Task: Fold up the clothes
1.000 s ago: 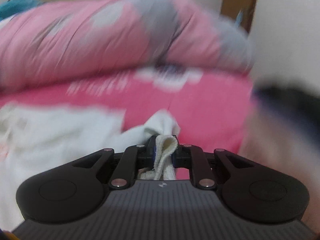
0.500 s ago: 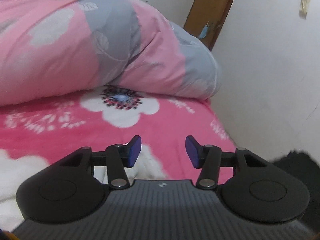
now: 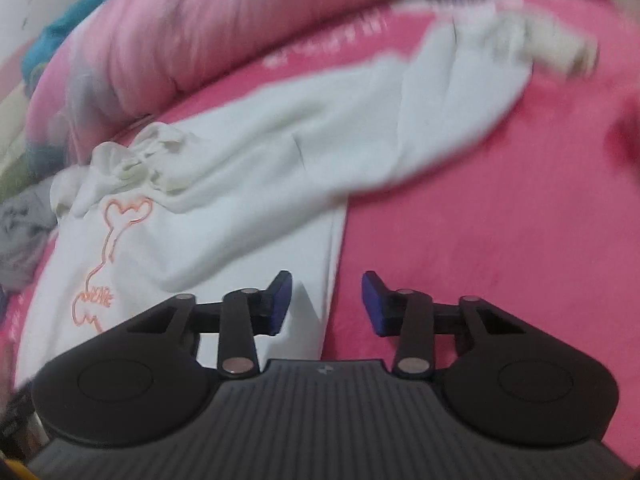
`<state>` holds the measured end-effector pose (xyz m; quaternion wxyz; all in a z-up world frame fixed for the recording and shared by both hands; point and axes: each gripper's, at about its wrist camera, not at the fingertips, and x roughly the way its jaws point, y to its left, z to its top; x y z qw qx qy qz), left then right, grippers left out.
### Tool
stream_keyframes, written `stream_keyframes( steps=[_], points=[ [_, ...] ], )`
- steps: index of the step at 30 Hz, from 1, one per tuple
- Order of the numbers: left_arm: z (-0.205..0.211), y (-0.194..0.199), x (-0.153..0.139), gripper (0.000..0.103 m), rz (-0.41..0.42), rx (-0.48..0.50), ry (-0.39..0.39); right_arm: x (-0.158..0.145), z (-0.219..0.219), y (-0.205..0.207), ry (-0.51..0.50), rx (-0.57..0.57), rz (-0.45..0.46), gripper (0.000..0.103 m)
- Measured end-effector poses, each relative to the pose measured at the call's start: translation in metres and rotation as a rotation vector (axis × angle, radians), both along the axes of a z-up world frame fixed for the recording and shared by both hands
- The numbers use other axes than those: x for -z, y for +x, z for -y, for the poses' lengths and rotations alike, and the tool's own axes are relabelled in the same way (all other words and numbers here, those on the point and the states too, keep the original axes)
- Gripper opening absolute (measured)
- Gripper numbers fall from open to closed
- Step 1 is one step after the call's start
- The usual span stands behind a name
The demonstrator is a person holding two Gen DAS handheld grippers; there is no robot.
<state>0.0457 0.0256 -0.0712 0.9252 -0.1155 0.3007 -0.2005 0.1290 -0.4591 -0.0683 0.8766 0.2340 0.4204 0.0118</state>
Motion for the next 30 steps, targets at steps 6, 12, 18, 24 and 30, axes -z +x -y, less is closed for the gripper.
stream_keyframes(
  steps=[6,12,18,24,30],
  points=[
    [0.001,0.0,0.001,0.062,0.002,0.0,0.006,-0.012,-0.012,-0.02,-0.059,-0.012,0.089,0.002],
    [-0.001,0.001,0.001,0.062,0.001,0.003,0.001,-0.01,-0.002,-0.043,-0.073,0.06,0.038,0.003],
    [-0.002,0.001,0.001,0.062,0.001,0.004,-0.003,-0.018,0.039,-0.037,0.126,0.182,0.158,0.037],
    [-0.002,0.001,0.002,0.062,0.002,0.003,-0.007,-0.002,0.051,0.026,0.144,0.203,0.117,0.019],
    [-0.002,0.001,0.003,0.062,0.002,0.004,-0.012,-0.017,0.051,0.071,0.003,0.202,0.271,0.002]
  ],
)
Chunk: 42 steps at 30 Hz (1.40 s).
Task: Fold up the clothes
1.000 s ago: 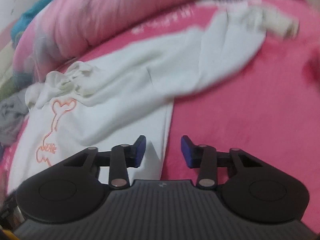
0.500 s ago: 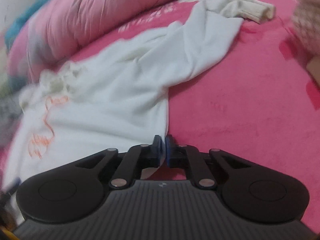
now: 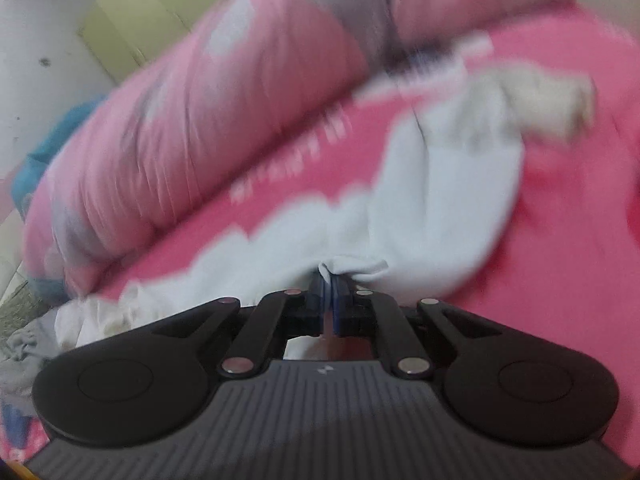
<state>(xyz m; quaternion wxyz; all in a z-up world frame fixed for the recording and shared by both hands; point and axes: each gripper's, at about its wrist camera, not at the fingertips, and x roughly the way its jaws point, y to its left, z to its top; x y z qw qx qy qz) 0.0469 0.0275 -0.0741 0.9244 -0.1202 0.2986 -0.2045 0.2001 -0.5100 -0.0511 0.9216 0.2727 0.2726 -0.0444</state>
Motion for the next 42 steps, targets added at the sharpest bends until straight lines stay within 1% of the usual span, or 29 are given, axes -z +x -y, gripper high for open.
stream_keyframes(
  steps=[1,3,5,6,7,9,11,15,17,22,24,25,27,28,29,30,32,36,38,39,41,42],
  points=[
    [0.0,0.0,0.0,0.062,0.0,0.0,0.0,0.004,0.003,0.009,-0.02,0.012,-0.019,0.003],
    [-0.001,0.0,0.0,0.062,0.0,0.0,-0.002,0.021,0.011,0.023,0.012,0.033,-0.092,0.003],
    [-0.001,0.0,0.0,0.062,0.0,0.001,-0.003,0.025,0.021,0.017,0.1,0.067,-0.076,0.004],
    [-0.001,0.0,0.0,0.062,0.0,0.001,-0.004,0.024,0.024,0.011,0.14,0.086,-0.07,0.009],
    [-0.002,0.0,0.0,0.062,-0.001,0.001,-0.005,0.021,0.026,0.0,0.164,0.108,-0.068,0.012],
    [-0.002,0.0,0.0,0.062,-0.001,0.001,-0.009,0.012,0.03,-0.025,0.176,0.132,-0.077,0.022],
    [-0.002,0.0,0.0,0.062,-0.001,0.001,-0.012,0.0,0.029,-0.058,0.189,0.102,-0.092,0.023],
    [-0.002,0.0,0.0,0.062,-0.001,0.001,-0.014,-0.01,0.005,-0.125,0.187,-0.045,-0.157,0.027],
    [-0.002,0.001,0.0,0.062,-0.001,0.001,-0.014,-0.006,-0.012,-0.159,0.217,-0.122,-0.199,0.027],
    [-0.003,0.0,-0.001,0.062,-0.001,0.002,-0.015,0.013,-0.054,-0.225,0.237,-0.226,-0.279,0.027],
    [-0.003,0.0,-0.001,0.062,0.0,0.002,-0.015,0.018,-0.067,-0.242,0.254,-0.256,-0.287,0.027],
    [-0.003,0.0,-0.001,0.062,0.0,0.002,-0.015,0.021,-0.072,-0.251,0.264,-0.266,-0.288,0.027],
    [-0.004,0.0,0.0,0.062,0.0,0.002,-0.015,0.024,-0.082,-0.267,0.269,-0.288,-0.287,0.023],
    [-0.004,0.0,0.0,0.062,0.0,0.003,-0.015,0.026,-0.088,-0.274,0.246,-0.291,-0.289,0.018],
    [-0.005,0.0,0.0,0.062,-0.001,0.003,-0.015,0.027,-0.091,-0.279,0.227,-0.285,-0.287,0.007],
    [-0.005,0.0,-0.001,0.062,-0.003,0.003,-0.017,0.027,-0.094,-0.284,0.209,-0.278,-0.284,0.003],
    [-0.006,-0.001,-0.003,0.062,-0.014,0.0,-0.023,0.015,-0.094,-0.299,0.201,-0.244,-0.229,0.002],
    [-0.008,-0.005,-0.009,0.062,-0.034,-0.007,-0.021,-0.019,-0.103,-0.338,0.194,-0.208,-0.124,0.002],
    [-0.007,-0.007,-0.01,0.063,-0.033,-0.005,-0.007,-0.016,-0.107,-0.352,0.212,-0.2,-0.138,0.002],
    [-0.006,-0.008,-0.01,0.063,-0.034,-0.003,-0.001,-0.008,-0.108,-0.355,0.219,-0.186,-0.165,0.001],
    [-0.005,-0.009,-0.011,0.062,-0.038,0.0,0.013,0.017,-0.107,-0.356,0.247,-0.145,-0.234,0.001],
    [-0.004,-0.009,-0.013,0.062,-0.04,0.001,0.022,0.022,-0.105,-0.358,0.266,-0.125,-0.25,0.001]
  ],
)
